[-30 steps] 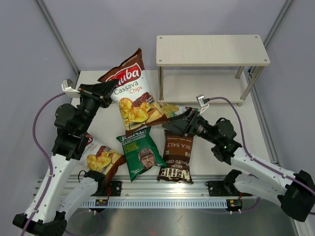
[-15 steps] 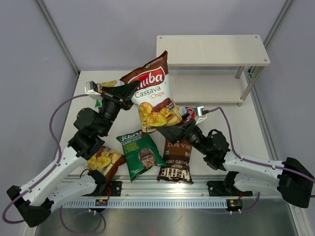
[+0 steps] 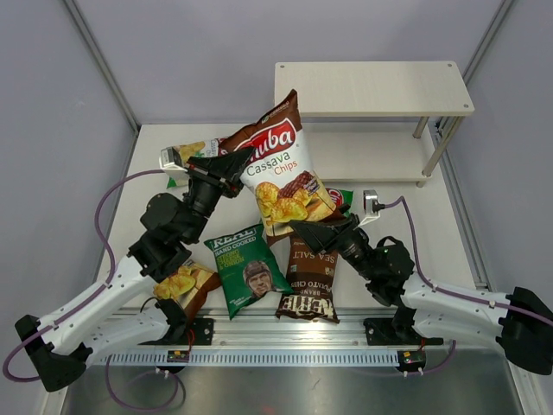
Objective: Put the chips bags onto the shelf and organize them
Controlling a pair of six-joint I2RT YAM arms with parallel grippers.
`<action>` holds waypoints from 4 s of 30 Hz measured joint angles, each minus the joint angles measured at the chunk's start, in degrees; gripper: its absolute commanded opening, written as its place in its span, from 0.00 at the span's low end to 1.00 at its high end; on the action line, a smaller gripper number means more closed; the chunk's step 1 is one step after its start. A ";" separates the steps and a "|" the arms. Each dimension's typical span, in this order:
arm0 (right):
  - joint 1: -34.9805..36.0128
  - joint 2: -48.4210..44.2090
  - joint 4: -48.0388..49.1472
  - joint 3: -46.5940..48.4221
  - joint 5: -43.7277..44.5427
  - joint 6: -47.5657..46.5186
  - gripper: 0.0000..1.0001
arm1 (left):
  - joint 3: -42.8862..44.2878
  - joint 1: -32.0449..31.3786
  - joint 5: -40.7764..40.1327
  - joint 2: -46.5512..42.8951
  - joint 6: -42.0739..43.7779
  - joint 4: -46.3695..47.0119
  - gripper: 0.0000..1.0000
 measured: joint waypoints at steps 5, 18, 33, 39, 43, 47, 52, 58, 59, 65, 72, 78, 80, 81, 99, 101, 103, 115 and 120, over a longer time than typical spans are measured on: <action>0.00 -2.89 -0.37 -1.14 -0.02 -2.03 0.48 | 0.00 -0.02 -0.15 0.00 2.82 -1.64 0.07; 0.00 -8.83 -6.64 -1.38 -2.01 -4.83 0.06 | -0.17 -0.42 0.22 -2.12 15.13 -2.60 0.65; 0.00 -14.64 -28.70 5.73 3.63 -4.81 0.00 | 3.13 -0.55 -14.19 -9.88 29.64 -20.04 0.99; -1.64 -11.32 -48.48 21.79 9.60 -4.70 0.00 | 9.68 -0.55 -15.65 -12.48 38.40 -32.13 0.99; -15.45 -5.73 -59.23 36.11 4.96 -2.40 0.00 | 11.08 -0.55 -13.51 -11.15 44.50 -40.46 0.99; -33.97 3.82 -66.60 50.82 -4.72 1.68 0.00 | 11.13 -0.55 -10.36 -7.65 49.79 -50.14 0.99; -49.48 12.57 -70.60 59.01 -17.57 7.21 0.02 | 10.45 -0.55 -6.10 -8.17 56.61 -58.03 0.99; -67.63 18.56 -72.65 59.87 -27.56 14.21 0.04 | 8.68 -0.55 -4.28 -12.57 62.31 -62.01 0.99; -69.33 19.37 -72.70 59.93 -28.76 14.93 0.04 | 7.58 -0.55 -4.20 -13.29 63.01 -61.72 0.99; -75.38 23.02 -72.87 60.17 -36.59 17.92 0.07 | 1.75 -0.55 -3.28 -15.19 65.29 -61.68 0.99; -83.21 27.30 -69.00 59.93 -44.00 22.38 0.09 | -0.15 -0.55 -2.60 -16.02 65.72 -61.40 0.99; -85.18 31.15 -66.53 61.53 -48.17 24.17 0.13 | -1.33 -0.55 -2.62 -17.70 65.70 -61.35 0.99; -85.35 32.09 -66.25 62.29 -49.03 24.35 0.13 | -1.44 -0.55 -2.64 -18.14 65.72 -61.35 0.99; -85.50 32.50 -66.03 62.53 -49.46 24.46 0.14 | -1.44 -0.55 -2.64 -18.29 65.72 -61.35 0.99; -87.89 34.16 -65.96 62.84 -51.39 28.13 0.52 | -1.81 -0.55 -2.64 -20.11 65.72 -61.22 0.99; -87.93 34.16 -66.23 62.84 -51.04 28.24 0.55 | -1.81 -0.55 -2.64 -20.11 65.72 -61.22 0.99; -87.93 34.16 -66.31 62.84 -50.86 28.48 0.70 | -1.81 -0.55 -2.64 -20.13 65.72 -61.22 0.99; -88.41 32.46 -70.49 60.92 -48.00 27.87 0.99 | -1.90 -0.55 -2.64 -21.55 65.72 -61.18 0.99; -89.15 31.12 -71.49 60.54 -47.84 27.32 0.96 | -1.90 -0.55 -2.64 -21.55 65.70 -61.18 0.99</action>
